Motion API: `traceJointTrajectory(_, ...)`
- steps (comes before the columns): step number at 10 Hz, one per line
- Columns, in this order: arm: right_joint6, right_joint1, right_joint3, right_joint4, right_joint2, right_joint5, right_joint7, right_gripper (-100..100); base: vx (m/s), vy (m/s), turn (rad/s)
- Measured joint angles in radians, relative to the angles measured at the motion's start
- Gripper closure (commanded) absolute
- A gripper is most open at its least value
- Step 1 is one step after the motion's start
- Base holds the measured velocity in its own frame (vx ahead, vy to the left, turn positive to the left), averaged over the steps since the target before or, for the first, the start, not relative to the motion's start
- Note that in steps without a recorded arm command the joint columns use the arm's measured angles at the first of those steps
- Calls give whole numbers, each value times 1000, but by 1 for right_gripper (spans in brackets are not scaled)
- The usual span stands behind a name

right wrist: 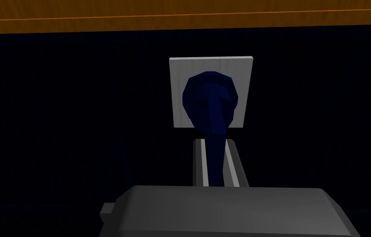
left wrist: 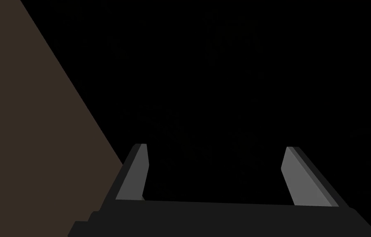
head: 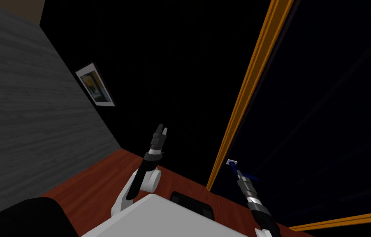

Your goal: Pull the door open

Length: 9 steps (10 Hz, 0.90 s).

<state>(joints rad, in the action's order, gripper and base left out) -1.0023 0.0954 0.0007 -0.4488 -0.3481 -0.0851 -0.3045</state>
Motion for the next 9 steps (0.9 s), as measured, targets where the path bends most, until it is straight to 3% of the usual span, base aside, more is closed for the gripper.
traceJointTrajectory(2,-13,-20,13,-23,-19,8,-21,100,-193,-70,121)
traceJointTrajectory(7,-94,-61,62,3,-65,39,-88,100,-196,-67,117)
traceJointTrajectory(9,-101,-94,77,-35,-82,49,-111,100,-99,-44,25)
